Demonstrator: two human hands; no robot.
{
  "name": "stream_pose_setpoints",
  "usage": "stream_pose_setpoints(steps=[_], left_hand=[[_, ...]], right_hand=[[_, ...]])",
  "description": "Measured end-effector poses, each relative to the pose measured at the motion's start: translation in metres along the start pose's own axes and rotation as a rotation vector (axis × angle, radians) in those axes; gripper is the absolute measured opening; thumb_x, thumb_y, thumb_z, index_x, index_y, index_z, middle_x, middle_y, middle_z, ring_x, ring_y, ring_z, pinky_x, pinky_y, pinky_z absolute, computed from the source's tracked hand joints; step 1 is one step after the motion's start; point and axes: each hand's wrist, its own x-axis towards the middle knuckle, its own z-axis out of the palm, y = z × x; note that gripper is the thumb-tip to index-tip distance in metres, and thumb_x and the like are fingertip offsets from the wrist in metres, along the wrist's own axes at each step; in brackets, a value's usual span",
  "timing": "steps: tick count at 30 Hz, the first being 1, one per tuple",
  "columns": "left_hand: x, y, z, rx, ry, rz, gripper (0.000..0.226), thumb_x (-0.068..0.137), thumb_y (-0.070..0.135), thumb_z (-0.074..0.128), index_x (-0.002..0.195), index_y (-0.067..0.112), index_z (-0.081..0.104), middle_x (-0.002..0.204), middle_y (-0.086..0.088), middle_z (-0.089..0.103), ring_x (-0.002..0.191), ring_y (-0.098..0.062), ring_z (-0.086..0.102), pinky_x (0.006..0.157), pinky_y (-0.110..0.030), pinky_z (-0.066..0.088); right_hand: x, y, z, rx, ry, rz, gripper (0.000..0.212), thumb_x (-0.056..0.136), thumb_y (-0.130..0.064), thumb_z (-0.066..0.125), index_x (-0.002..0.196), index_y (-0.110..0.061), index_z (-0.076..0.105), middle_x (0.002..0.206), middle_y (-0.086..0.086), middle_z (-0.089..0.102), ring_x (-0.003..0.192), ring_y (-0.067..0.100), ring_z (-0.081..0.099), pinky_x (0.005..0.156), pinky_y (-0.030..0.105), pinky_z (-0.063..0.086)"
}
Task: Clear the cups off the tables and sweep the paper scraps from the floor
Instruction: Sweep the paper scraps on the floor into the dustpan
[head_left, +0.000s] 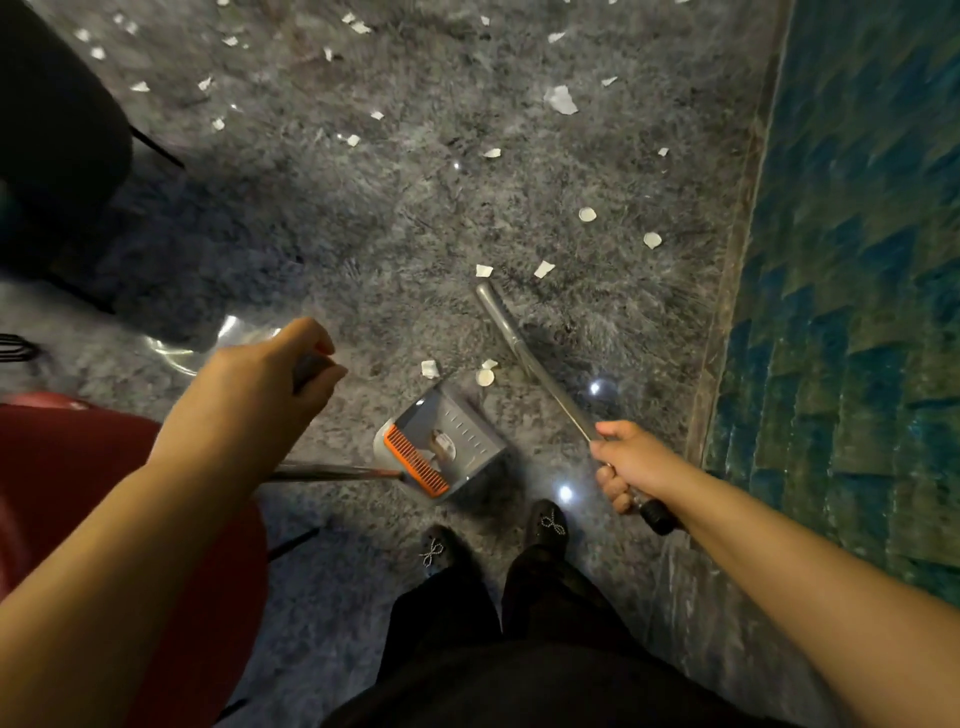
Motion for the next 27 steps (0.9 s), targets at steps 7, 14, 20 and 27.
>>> stream_pose_setpoints(steps=[7,14,20,27], left_hand=[[-0.014,-0.048,-0.010,-0.013,0.000,-0.131,0.019,0.085,0.031,0.071,0.095,0.024,0.057,0.060,0.016,0.049,0.058,-0.024,0.053,0.056,-0.031,0.042],[0.001,-0.083,0.003,0.045,-0.056,-0.118,0.021,0.088,0.032,0.068,0.096,0.017,0.057,0.069,-0.011,0.059,0.058,-0.026,0.046,0.054,-0.033,0.040],[0.006,-0.094,0.006,0.085,-0.073,-0.095,0.021,0.091,0.033,0.064,0.098,0.014,0.056,0.073,-0.017,0.061,0.066,-0.037,0.056,0.055,-0.042,0.048],[0.000,-0.089,0.012,0.098,-0.069,-0.086,0.023,0.093,0.034,0.061,0.098,0.013,0.054,0.074,-0.018,0.061,0.064,-0.037,0.056,0.053,-0.042,0.048]], right_hand=[[0.033,-0.028,0.028,-0.133,-0.043,-0.007,0.034,0.101,-0.009,0.038,0.135,-0.007,0.034,0.058,0.004,0.034,0.029,0.006,0.032,0.037,0.014,0.028],[0.061,-0.039,0.069,-0.217,-0.024,0.023,0.024,0.101,-0.009,0.036,0.125,-0.008,0.037,0.056,0.005,0.035,0.028,0.007,0.031,0.037,0.014,0.028],[0.078,-0.034,0.095,-0.354,-0.049,0.049,0.041,0.100,-0.011,0.037,0.140,-0.017,0.032,0.059,0.007,0.040,0.028,0.008,0.035,0.038,0.015,0.031],[0.052,-0.011,0.133,-0.427,-0.166,0.135,0.035,0.101,-0.014,0.038,0.133,-0.028,0.034,0.061,0.007,0.041,0.026,0.007,0.035,0.034,0.014,0.034]])
